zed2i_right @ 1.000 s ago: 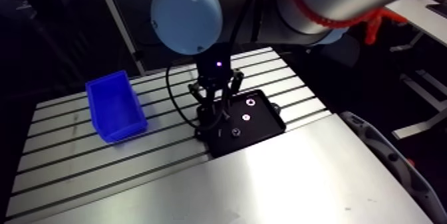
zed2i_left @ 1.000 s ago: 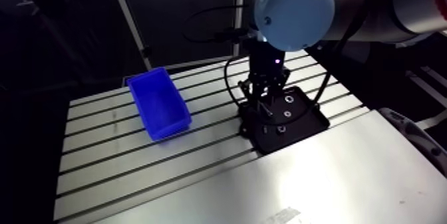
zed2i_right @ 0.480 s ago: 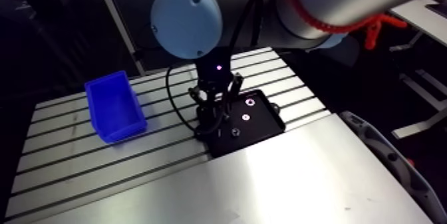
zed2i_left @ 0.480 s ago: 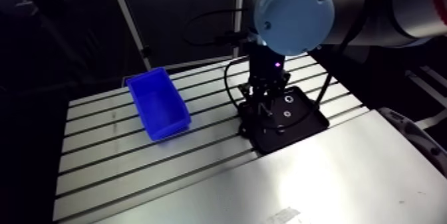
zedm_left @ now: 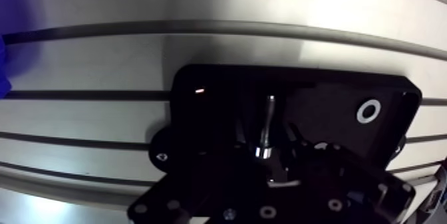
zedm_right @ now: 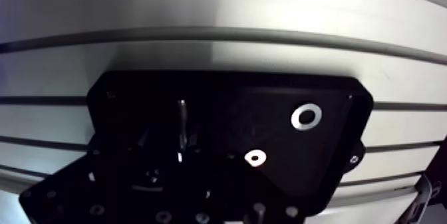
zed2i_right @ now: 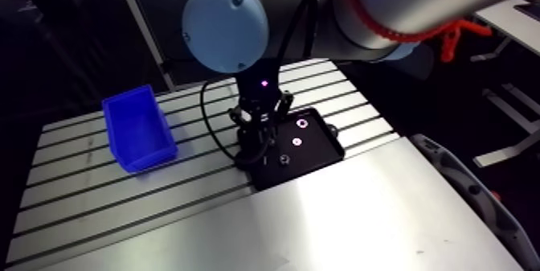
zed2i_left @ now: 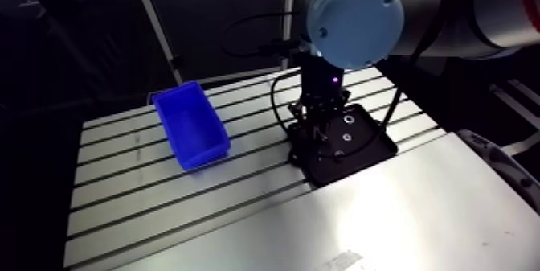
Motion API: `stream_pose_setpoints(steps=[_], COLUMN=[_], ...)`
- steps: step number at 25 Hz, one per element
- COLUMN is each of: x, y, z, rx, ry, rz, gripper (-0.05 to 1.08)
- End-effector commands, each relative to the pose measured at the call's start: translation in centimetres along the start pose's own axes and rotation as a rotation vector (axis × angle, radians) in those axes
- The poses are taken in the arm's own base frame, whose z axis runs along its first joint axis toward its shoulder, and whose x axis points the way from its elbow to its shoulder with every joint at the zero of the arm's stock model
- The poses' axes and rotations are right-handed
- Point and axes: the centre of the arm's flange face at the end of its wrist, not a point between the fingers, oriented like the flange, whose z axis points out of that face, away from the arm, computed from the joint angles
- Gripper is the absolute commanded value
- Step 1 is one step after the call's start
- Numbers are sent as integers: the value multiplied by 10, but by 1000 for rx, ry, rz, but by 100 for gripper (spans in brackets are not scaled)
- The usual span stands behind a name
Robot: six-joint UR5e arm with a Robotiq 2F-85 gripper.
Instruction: Pick up the M10 bolt from the tray and put it into the blue bin.
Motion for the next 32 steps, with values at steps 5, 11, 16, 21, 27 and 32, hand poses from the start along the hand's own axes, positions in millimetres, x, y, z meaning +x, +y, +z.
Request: stream_pose_setpoints(steps=[5,11,16,21,27,32], x=[-1,-1,-1,0,1,1], y=[-1,-1,-1,-1,0,0], z=[2,2,2,2,-2,-3], rx=[3,1,3,1,-2,-1], ry=[-5,-2,-5,-2,5,7], rz=[-1,0,-1,-2,-3,-6], gripper=[68,73,76,79,84,90])
